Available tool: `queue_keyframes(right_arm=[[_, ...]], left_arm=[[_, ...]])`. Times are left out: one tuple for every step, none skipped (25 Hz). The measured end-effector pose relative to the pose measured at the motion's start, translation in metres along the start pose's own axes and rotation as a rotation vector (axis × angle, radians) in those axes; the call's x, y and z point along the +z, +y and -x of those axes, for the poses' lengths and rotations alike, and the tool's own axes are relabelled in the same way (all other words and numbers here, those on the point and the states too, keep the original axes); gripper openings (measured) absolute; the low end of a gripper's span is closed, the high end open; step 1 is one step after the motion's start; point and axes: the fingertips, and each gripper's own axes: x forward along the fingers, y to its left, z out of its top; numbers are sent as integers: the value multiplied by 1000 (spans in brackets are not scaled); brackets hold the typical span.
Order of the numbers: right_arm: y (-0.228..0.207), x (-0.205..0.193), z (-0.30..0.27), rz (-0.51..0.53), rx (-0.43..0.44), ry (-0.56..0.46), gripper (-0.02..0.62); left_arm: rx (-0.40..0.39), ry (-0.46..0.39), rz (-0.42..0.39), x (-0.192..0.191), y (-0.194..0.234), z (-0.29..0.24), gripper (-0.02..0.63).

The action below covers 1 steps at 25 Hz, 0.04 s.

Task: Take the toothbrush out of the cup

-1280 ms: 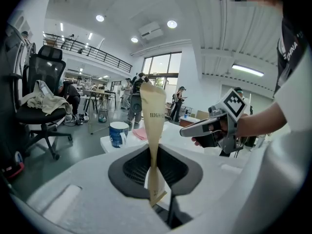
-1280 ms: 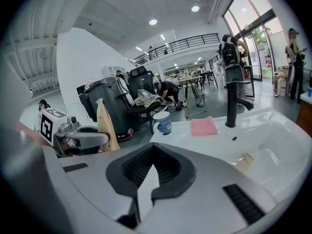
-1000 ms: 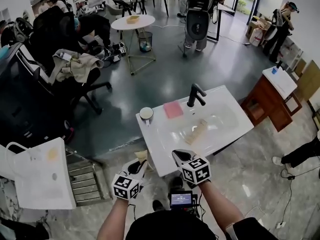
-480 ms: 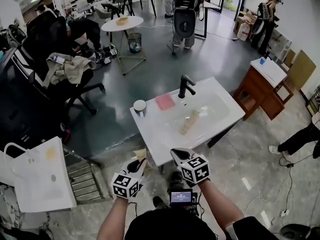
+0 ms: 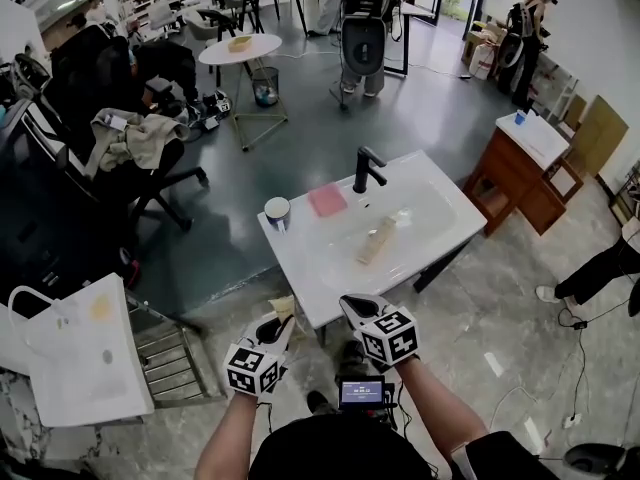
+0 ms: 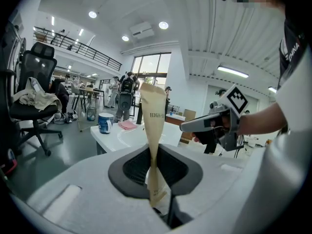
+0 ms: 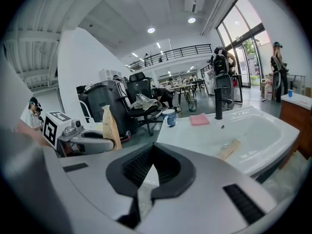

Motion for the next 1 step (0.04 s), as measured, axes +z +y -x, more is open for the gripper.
queue_keyframes(right_arm=[[0, 0, 0, -1, 0, -1, 8]], left_arm=[[-1, 0, 0, 0, 0, 0, 46]])
